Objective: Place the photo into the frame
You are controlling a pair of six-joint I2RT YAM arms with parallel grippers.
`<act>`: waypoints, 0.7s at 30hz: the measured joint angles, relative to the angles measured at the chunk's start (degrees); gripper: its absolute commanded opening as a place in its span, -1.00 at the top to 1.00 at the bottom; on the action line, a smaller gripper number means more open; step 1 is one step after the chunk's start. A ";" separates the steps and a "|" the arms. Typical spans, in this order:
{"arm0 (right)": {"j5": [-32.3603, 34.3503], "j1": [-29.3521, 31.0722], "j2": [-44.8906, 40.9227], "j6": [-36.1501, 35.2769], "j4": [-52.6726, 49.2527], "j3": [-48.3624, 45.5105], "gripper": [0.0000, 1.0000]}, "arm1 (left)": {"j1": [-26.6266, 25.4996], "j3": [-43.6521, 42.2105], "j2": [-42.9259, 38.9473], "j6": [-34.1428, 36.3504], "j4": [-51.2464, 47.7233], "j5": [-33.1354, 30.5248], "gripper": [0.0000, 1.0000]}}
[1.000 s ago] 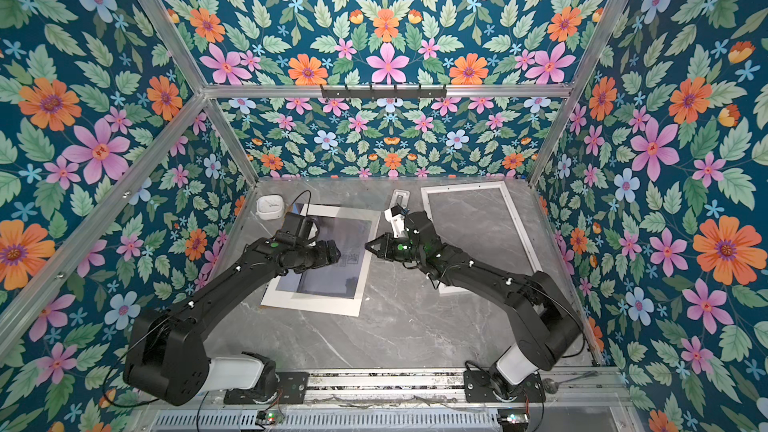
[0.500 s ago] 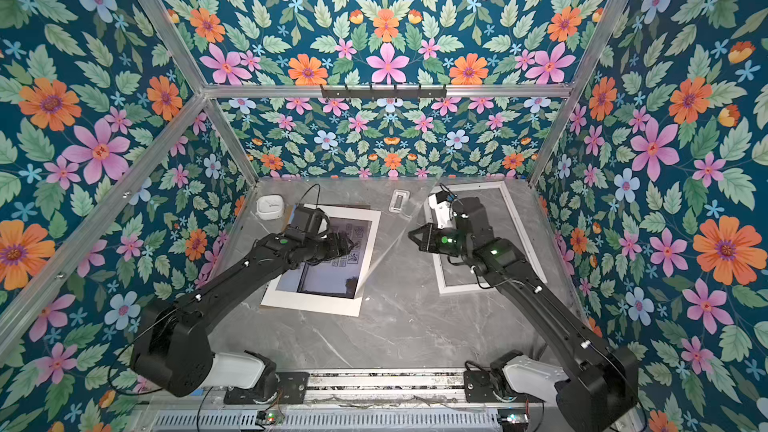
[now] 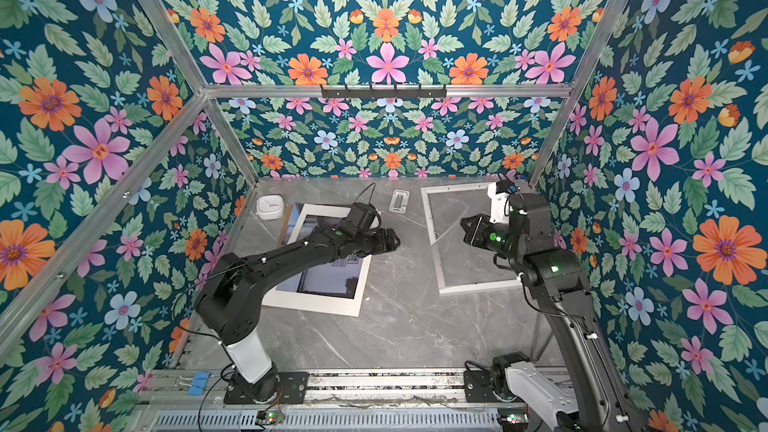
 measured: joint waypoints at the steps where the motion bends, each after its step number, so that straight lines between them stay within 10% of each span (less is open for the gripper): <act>1: 1.29 -0.07 -0.35 -0.17 -0.76 0.74 1.00 | -0.85 1.33 1.73 -0.07 0.37 -0.22 -0.73; 21: 21.18 -0.31 -4.92 -4.20 -9.75 6.36 1.00 | -7.48 20.15 21.99 -2.05 1.55 -4.90 -0.50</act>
